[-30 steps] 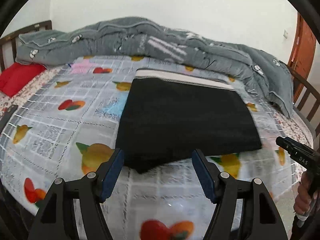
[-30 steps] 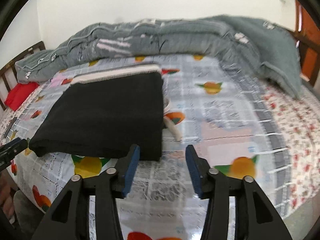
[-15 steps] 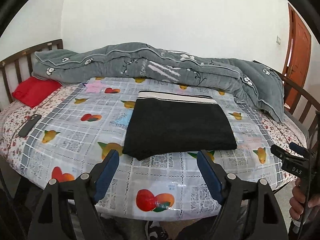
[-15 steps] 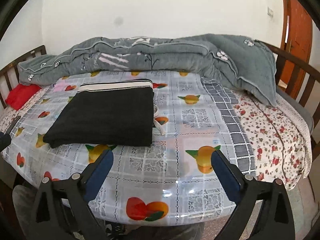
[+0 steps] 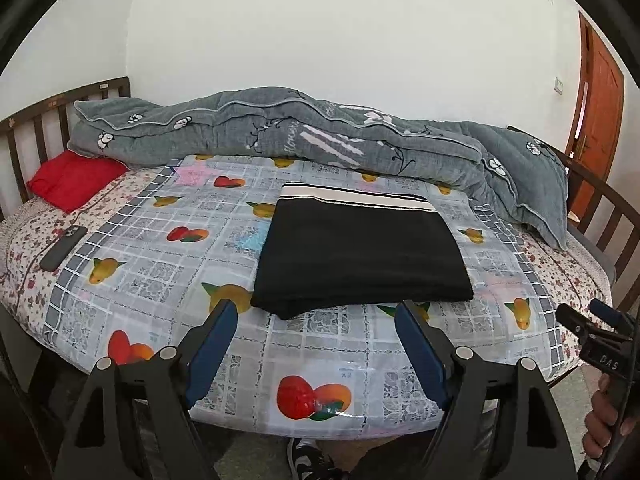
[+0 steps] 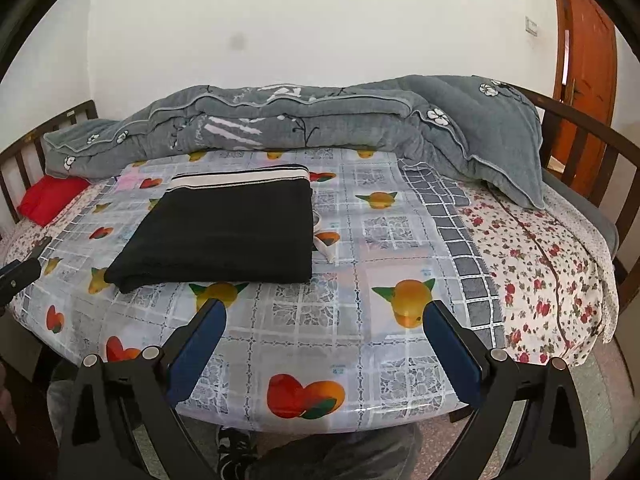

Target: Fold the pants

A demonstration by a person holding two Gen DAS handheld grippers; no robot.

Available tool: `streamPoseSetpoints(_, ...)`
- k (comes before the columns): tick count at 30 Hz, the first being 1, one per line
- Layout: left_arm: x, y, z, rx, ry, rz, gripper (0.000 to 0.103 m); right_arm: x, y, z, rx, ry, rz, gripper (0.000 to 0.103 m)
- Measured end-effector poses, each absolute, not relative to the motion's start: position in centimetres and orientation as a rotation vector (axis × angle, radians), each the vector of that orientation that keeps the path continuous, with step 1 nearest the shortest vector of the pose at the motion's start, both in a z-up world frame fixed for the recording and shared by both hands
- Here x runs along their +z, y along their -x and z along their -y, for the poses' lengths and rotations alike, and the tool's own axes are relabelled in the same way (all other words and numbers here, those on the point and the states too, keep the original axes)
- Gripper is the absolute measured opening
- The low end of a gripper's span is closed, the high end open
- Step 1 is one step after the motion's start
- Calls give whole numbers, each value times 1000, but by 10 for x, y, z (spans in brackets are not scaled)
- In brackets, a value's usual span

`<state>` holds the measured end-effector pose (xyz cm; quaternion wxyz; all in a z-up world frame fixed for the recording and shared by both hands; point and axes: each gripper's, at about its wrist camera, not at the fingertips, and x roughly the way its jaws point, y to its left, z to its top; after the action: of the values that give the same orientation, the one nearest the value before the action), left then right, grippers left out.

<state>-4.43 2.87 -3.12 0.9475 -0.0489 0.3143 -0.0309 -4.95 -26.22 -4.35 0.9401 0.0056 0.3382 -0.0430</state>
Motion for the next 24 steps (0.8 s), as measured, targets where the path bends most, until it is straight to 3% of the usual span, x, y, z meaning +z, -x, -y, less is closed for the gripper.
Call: streamPoseSetpoints(24,-30,52,-37,-47,106,-630,81,-33,59,261,-81,-22,-682,97)
